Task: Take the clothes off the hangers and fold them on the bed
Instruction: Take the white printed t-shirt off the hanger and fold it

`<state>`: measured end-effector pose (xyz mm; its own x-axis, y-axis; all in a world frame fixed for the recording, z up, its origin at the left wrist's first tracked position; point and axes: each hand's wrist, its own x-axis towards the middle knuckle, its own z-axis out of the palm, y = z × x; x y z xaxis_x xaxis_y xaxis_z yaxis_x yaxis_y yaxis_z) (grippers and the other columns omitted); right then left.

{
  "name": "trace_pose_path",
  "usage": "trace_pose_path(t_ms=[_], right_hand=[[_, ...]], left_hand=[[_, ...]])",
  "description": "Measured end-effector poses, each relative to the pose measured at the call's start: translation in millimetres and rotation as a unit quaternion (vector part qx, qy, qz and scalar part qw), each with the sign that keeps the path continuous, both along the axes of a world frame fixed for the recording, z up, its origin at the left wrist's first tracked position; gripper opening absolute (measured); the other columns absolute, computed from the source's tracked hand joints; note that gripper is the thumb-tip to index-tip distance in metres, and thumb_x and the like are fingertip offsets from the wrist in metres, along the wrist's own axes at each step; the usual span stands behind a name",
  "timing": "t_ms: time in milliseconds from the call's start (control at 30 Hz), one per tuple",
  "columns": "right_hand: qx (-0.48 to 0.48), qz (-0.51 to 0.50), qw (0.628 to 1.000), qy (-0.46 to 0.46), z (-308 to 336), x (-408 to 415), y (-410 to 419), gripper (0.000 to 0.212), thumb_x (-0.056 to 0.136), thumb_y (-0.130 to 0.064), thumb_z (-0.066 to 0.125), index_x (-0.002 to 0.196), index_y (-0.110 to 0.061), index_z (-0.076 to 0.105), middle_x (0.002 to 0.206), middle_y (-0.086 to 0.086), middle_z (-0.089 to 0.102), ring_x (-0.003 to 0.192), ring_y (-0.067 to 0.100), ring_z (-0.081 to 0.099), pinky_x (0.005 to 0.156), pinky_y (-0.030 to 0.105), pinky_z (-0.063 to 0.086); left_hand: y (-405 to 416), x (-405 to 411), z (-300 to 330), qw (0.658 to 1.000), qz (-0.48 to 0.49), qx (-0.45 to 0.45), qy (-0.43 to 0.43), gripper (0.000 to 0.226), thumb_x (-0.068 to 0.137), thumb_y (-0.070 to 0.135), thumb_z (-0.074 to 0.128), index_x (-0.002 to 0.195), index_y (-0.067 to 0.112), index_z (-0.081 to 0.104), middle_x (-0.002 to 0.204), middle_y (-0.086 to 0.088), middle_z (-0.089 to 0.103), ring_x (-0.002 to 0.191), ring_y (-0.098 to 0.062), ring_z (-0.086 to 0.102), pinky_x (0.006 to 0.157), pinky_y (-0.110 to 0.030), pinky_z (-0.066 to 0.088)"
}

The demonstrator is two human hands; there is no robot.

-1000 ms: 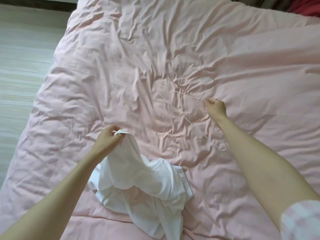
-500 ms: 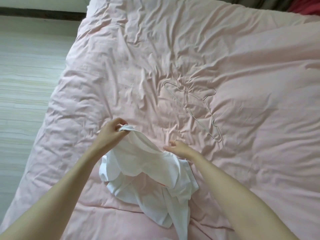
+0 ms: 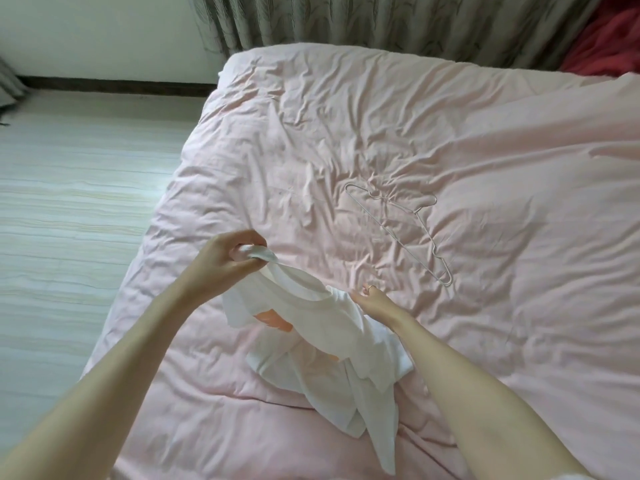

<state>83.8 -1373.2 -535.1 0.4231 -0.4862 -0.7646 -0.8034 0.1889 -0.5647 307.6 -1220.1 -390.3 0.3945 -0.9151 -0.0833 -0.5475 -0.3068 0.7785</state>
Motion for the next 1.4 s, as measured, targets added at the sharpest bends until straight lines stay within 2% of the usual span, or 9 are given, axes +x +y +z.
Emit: trace_pose_path(t_ms=[100, 200, 433, 700, 867, 967, 1067, 1200, 1400], right_hand=[[0.038, -0.014, 0.998, -0.052, 11, 14, 0, 0.072, 0.094, -0.037, 0.049, 0.151, -0.015, 0.011, 0.155, -0.002, 0.019, 0.142, 0.018, 0.024, 0.107, 0.028, 0.025], [0.098, -0.009, 0.994, -0.055, 14, 26, 7, 0.072, 0.092, -0.044, 0.046, 0.151, -0.024, 0.011, 0.158, -0.008, 0.009, 0.142, 0.016, 0.019, 0.107, 0.036, 0.022], [0.122, 0.05, 0.991, -0.038, 7, 32, 19, 0.073, 0.057, -0.061, 0.061, 0.119, -0.023, 0.062, 0.123, 0.0, 0.061, 0.108, 0.018, 0.059, 0.099, 0.037, 0.043], [0.162, 0.005, 0.987, -0.02, 52, -7, -20, 0.022, 0.082, -0.043, 0.064, 0.093, -0.024, 0.063, 0.084, -0.004, 0.06, 0.075, 0.012, 0.057, 0.063, 0.026, 0.045], [0.116, 0.01, 0.993, 0.028, 80, -23, -42, 0.049, 0.087, -0.065, 0.044, 0.115, -0.027, 0.059, 0.113, -0.004, 0.062, 0.109, 0.015, 0.055, 0.096, 0.039, 0.044], [0.103, 0.023, 0.994, 0.017, 99, -34, -41, 0.049, 0.084, -0.065, 0.048, 0.106, -0.024, 0.063, 0.098, -0.002, 0.065, 0.091, 0.013, 0.058, 0.077, 0.028, 0.045], [0.075, -0.004, 0.997, -0.035, 108, -45, -39, 0.026, 0.081, -0.044, 0.066, 0.074, -0.019, 0.059, 0.061, -0.005, 0.043, 0.057, 0.011, 0.037, 0.06, 0.023, 0.033], [-0.001, -0.057, 0.989, -0.137, 114, -52, -29, 0.02, 0.089, -0.033, 0.062, 0.089, -0.014, 0.067, 0.087, -0.001, 0.065, 0.079, 0.011, 0.057, 0.082, 0.027, 0.042], [-0.103, -0.093, 0.968, -0.21, 139, -45, -24, 0.049, 0.071, -0.052, 0.074, 0.069, -0.009, 0.051, 0.07, 0.006, 0.049, 0.059, 0.013, 0.046, 0.055, 0.024, 0.037]], left_hand=[[8, -8, 15, 0.998, -0.026, -0.05, 0.012, 0.013, 0.069, 0.044, 0.057, 0.079, 0.036, 0.061, 0.087, 0.006, 0.062, 0.075, -0.003, 0.053, 0.066, -0.018, 0.037], [17, -10, 24, 0.997, -0.027, -0.071, 0.015, 0.01, 0.071, 0.041, 0.059, 0.079, 0.035, 0.061, 0.084, 0.004, 0.061, 0.074, -0.002, 0.051, 0.066, -0.016, 0.036], [22, -1, 26, 0.992, 0.053, -0.106, 0.048, 0.014, 0.065, 0.042, 0.059, 0.073, 0.031, 0.064, 0.075, 0.007, 0.061, 0.073, -0.004, 0.053, 0.062, -0.014, 0.038], [17, 18, 13, 0.985, 0.148, -0.088, 0.033, 0.005, 0.071, 0.033, 0.063, 0.074, 0.03, 0.062, 0.07, 0.007, 0.057, 0.065, -0.006, 0.048, 0.055, -0.017, 0.033], [11, 26, -5, 0.983, 0.173, -0.056, 0.021, 0.009, 0.077, 0.026, 0.071, 0.077, 0.022, 0.063, 0.07, 0.006, 0.055, 0.062, -0.001, 0.049, 0.05, -0.009, 0.032], [16, 15, -34, 0.99, 0.131, 0.037, 0.024, 0.03, 0.069, 0.045, 0.077, 0.081, 0.022, 0.061, 0.065, 0.005, 0.053, 0.068, -0.014, 0.053, 0.059, -0.009, 0.036], [10, 17, 12, 0.985, 0.165, -0.049, 0.013, 0.019, 0.08, 0.027, 0.069, 0.081, 0.01, 0.061, 0.07, 0.001, 0.053, 0.063, -0.009, 0.046, 0.051, -0.011, 0.035], [25, 14, 44, 0.985, 0.145, -0.097, 0.003, 0.026, 0.068, 0.038, 0.059, 0.08, 0.016, 0.062, 0.074, 0.003, 0.055, 0.064, -0.005, 0.046, 0.056, -0.021, 0.032], [37, 13, 47, 0.983, 0.164, -0.08, 0.012, 0.05, 0.056, 0.055, 0.056, 0.086, 0.015, 0.063, 0.079, 0.001, 0.057, 0.069, -0.006, 0.049, 0.058, -0.023, 0.036]])
